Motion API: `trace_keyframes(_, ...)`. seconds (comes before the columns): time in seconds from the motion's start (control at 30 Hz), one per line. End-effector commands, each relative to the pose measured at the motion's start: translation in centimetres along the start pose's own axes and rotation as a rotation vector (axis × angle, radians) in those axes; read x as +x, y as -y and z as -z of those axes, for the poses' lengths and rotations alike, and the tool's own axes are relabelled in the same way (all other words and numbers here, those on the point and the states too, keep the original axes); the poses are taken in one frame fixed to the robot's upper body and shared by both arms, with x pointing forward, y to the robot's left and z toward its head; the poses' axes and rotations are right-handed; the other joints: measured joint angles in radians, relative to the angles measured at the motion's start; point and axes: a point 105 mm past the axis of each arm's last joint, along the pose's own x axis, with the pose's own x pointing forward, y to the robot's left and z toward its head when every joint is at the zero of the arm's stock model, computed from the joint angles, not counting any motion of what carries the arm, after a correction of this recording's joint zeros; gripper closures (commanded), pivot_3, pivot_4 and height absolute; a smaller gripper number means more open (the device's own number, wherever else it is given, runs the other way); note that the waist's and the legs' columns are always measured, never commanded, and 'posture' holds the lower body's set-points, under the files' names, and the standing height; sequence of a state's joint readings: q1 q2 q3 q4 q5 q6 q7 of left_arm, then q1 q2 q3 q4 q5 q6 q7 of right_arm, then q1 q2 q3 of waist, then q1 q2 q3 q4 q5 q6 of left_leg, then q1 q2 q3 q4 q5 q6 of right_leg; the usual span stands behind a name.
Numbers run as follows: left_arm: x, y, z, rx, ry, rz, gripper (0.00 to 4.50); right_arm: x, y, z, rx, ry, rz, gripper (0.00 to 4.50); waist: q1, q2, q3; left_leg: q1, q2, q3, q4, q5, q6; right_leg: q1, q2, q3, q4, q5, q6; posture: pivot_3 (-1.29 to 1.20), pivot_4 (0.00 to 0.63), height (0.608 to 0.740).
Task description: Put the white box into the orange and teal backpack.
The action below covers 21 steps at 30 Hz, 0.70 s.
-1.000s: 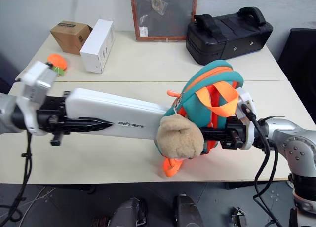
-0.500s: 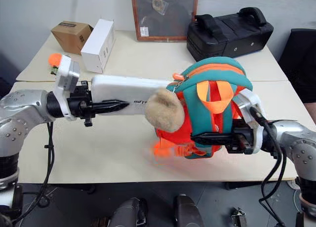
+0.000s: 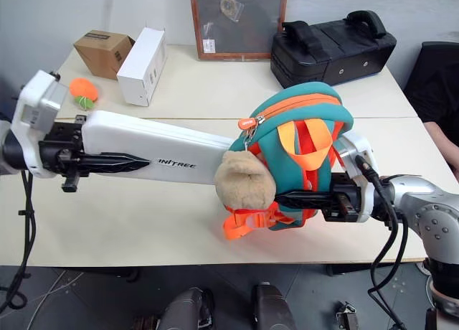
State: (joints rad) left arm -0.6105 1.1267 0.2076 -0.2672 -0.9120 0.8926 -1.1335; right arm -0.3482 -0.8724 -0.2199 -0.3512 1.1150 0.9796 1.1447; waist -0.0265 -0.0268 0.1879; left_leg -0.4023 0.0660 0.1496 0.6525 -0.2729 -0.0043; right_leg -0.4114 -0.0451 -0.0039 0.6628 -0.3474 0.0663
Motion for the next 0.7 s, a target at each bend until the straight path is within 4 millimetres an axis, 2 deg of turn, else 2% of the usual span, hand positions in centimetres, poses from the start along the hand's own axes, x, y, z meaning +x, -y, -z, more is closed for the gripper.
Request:
trace_keyframes(0.03,1.0,0.5,-0.5,0.057,-0.014,0.09,3.28,0.0,-0.3,-0.8,-0.044,0.018,-0.013,4.47,0.001,0.0,0.0,0.0,0.0,0.0,0.0,0.0,0.0,0.0,0.0,0.0,0.0,0.0,0.0,0.0,0.15,0.74)
trace_keyframes(0.1,2.0,0.7,-0.2,0.077,-0.036,0.133,3.28,0.1,-0.2,-0.6,-0.043,0.015,-0.011,4.47,0.0,0.0,0.0,0.0,0.0,0.0,0.0,0.0,0.001,0.0,0.0,0.0,0.0,0.0,0.0,0.0,0.15,0.74)
trace_keyframes(0.23,4.2,0.3,-1.4,0.093,0.035,0.164,3.28,0.3,-0.2,-0.3,-0.042,0.006,-0.013,4.47,0.001,0.0,0.0,-0.001,0.0,0.0,0.001,0.0,0.001,0.0,0.001,0.0,0.0,0.0,0.0,0.0,0.15,0.74)
trace_keyframes(0.33,5.3,-1.5,-2.5,0.129,0.111,0.061,3.28,0.4,-0.2,-0.3,-0.045,0.007,-0.015,4.47,0.001,0.0,0.0,-0.001,0.0,0.0,0.003,0.0,0.001,0.0,0.001,0.0,0.001,0.0,0.0,0.0,0.15,0.74)
trace_keyframes(0.43,5.1,-2.9,-4.3,0.086,0.247,-0.014,3.28,0.4,-0.2,-0.3,-0.045,0.009,-0.012,4.47,0.001,0.0,0.0,-0.002,0.0,-0.001,0.004,-0.001,0.001,0.0,0.001,0.0,0.002,0.0,0.001,0.0,0.15,0.74)
trace_keyframes(0.53,4.4,-3.6,-5.1,0.044,0.325,-0.068,3.28,0.3,-0.2,-0.1,-0.041,0.011,-0.003,4.47,-0.003,0.0,0.0,-0.003,0.001,-0.001,0.006,-0.001,0.001,-0.001,0.001,0.0,0.003,0.0,0.001,0.0,0.15,0.74)
trace_keyframes(0.63,3.7,-4.2,-4.9,0.015,0.354,-0.133,3.28,0.4,0.2,0.1,-0.038,0.015,0.022,4.47,-0.005,0.0,0.0,-0.002,0.001,-0.001,0.005,-0.001,0.001,-0.002,0.001,0.001,0.005,0.0,0.001,0.0,0.15,0.74)
trace_keyframes(0.7,3.7,-3.8,-4.3,0.005,0.334,-0.122,3.28,0.4,0.2,0.1,-0.036,0.02,0.025,4.47,-0.003,0.0,0.0,-0.002,0.001,-0.001,0.006,-0.001,0.0,-0.002,0.001,0.001,0.007,0.0,0.001,0.0,0.15,0.74)
